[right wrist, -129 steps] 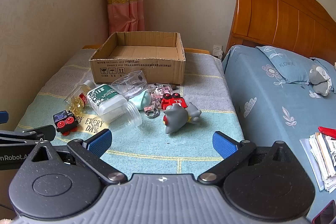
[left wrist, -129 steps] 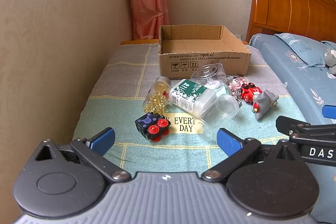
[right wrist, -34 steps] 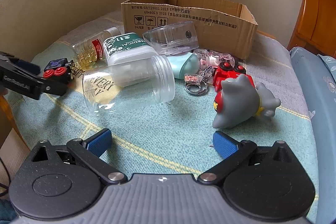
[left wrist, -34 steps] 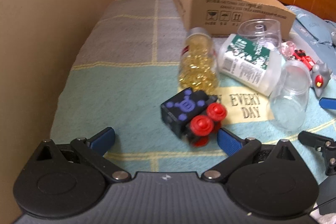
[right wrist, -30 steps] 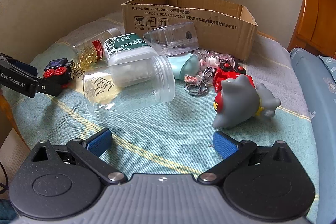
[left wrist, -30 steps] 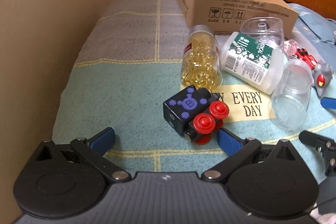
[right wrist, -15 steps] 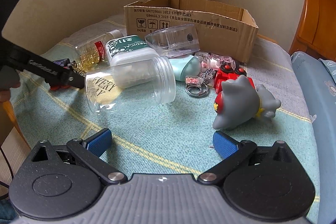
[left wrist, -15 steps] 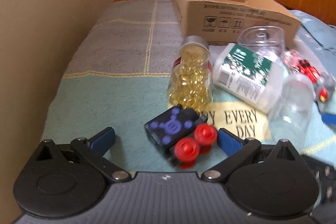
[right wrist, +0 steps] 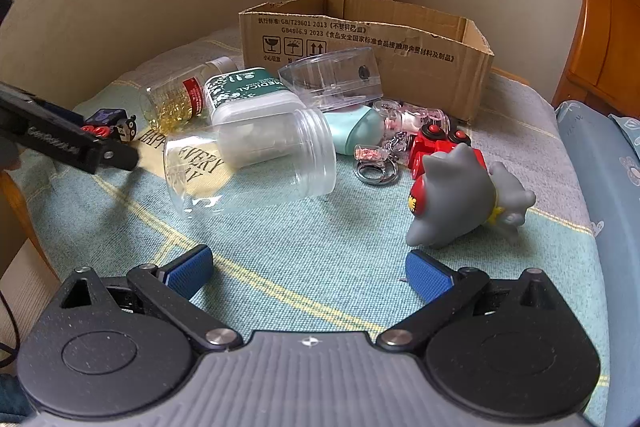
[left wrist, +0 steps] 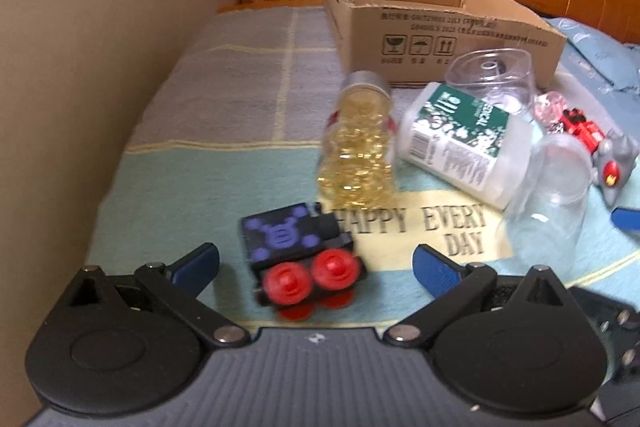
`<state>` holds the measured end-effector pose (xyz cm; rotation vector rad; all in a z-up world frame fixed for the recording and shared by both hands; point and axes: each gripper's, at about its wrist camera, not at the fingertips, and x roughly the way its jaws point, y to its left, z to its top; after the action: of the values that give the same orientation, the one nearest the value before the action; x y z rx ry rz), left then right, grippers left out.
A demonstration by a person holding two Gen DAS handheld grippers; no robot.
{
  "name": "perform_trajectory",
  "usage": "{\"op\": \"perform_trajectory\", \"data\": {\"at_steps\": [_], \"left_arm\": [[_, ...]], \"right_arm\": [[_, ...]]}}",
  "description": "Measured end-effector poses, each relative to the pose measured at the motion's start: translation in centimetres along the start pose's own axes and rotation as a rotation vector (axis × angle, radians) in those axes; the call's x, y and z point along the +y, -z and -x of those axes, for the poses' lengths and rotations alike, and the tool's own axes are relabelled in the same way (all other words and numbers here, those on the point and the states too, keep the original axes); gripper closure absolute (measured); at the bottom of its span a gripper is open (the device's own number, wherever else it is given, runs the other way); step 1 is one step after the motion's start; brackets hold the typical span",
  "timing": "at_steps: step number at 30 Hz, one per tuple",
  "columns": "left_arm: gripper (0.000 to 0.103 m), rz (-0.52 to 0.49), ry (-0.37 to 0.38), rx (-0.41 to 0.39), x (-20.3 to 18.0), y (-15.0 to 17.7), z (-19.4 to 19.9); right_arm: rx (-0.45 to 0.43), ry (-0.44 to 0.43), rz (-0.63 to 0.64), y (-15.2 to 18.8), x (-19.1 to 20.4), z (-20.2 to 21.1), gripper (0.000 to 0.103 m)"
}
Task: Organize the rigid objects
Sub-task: 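Reach the left tool to the black toy train while the right tool reaches the clear jar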
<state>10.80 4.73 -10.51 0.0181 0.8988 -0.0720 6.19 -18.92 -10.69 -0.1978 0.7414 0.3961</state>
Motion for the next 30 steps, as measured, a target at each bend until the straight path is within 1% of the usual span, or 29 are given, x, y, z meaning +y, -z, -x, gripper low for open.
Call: {"op": "perform_trajectory", "data": {"at_steps": [1, 3, 10, 14, 17, 22, 25, 27, 30], "left_arm": [[0.001, 0.009, 0.012, 0.008, 0.0, 0.0, -0.3], [0.001, 0.006, 0.006, -0.008, 0.0, 0.1, -0.3], [0.001, 0.014, 0.002, -0.024, 0.3, 0.1, -0.5], [0.001, 0.018, -0.002, -0.028, 0.2, 0.2, -0.4], [0.006, 0.030, -0.008, -0.026, 0.1, 0.0, -0.3], [0.027, 0.045, -0.006, -0.032, 0.2, -0.2, 0.2], [0.031, 0.054, -0.002, -0.033, 0.4, -0.3, 0.2], [0.031, 0.033, -0.010, -0.037, 0.3, -0.3, 0.1], [0.033, 0.030, -0.009, -0.041, 0.3, -0.5, -0.1]], "right_arm": [[0.000, -0.004, 0.004, 0.0, 0.0, 0.0, 0.000], [0.002, -0.018, 0.015, 0.0, 0.1, 0.0, 0.000], [0.036, -0.076, 0.063, -1.0, 0.6, -0.6, 0.000], [0.015, -0.100, 0.086, -2.0, 1.0, -0.5, 0.000], [-0.006, -0.090, 0.109, -2.8, 1.2, -0.3, 0.000], [-0.012, -0.107, 0.138, -3.9, 1.3, -0.8, 0.000], [-0.011, -0.114, 0.157, -4.6, 1.3, -1.3, 0.000], [-0.007, -0.117, 0.169, -5.0, 1.4, -1.6, 0.000], [0.003, -0.117, 0.185, -5.6, 1.7, -2.3, 0.000]]}}
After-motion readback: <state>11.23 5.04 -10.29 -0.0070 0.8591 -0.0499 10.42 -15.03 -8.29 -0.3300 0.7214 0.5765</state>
